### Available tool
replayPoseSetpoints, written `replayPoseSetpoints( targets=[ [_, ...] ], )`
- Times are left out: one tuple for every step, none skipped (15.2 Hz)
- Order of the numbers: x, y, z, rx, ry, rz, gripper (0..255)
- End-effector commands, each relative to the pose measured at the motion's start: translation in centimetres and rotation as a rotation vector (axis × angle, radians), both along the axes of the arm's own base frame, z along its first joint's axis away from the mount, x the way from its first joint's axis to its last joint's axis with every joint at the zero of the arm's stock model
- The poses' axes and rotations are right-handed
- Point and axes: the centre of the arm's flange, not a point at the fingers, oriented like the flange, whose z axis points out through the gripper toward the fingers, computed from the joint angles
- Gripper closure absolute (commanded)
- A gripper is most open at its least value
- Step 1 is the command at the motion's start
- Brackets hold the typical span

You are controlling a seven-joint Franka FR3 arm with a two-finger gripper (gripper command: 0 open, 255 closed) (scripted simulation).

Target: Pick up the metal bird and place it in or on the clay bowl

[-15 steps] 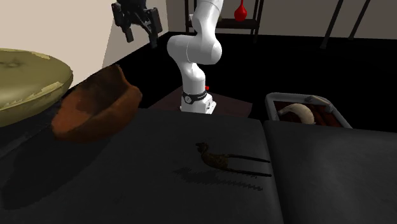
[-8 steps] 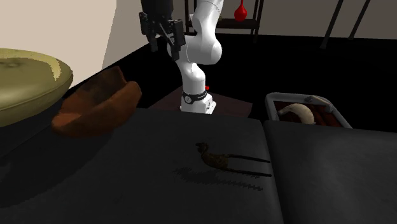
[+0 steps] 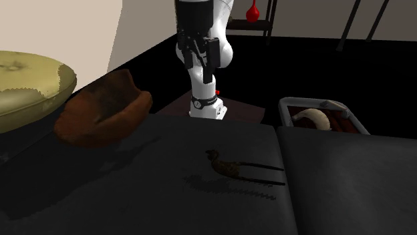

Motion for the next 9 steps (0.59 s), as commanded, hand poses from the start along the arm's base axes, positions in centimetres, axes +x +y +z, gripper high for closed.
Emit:
replayPoseSetpoints(
  targets=[
    [1.0, 2.5, -0.2, -0.001, -0.012, -0.074, 0],
    [1.5, 3.6, -0.5, -0.003, -0.018, -0.109, 0],
    [2.1, 4.7, -0.7, -0.004, -0.025, -0.143, 0],
    [2.7, 5.8, -1.0, -0.006, -0.031, -0.177, 0],
    [3.4, 6.8, -1.2, -0.007, -0.037, -0.212, 0],
    [4.1, 7.9, -1.4, -0.009, -0.043, -0.246, 0],
    [4.8, 8.9, -1.7, -0.010, -0.049, -0.280, 0],
    [5.6, 9.9, -1.9, -0.012, -0.055, -0.314, 0],
    [6.4, 10.8, -2.1, -0.013, -0.061, -0.349, 0]
  ],
)
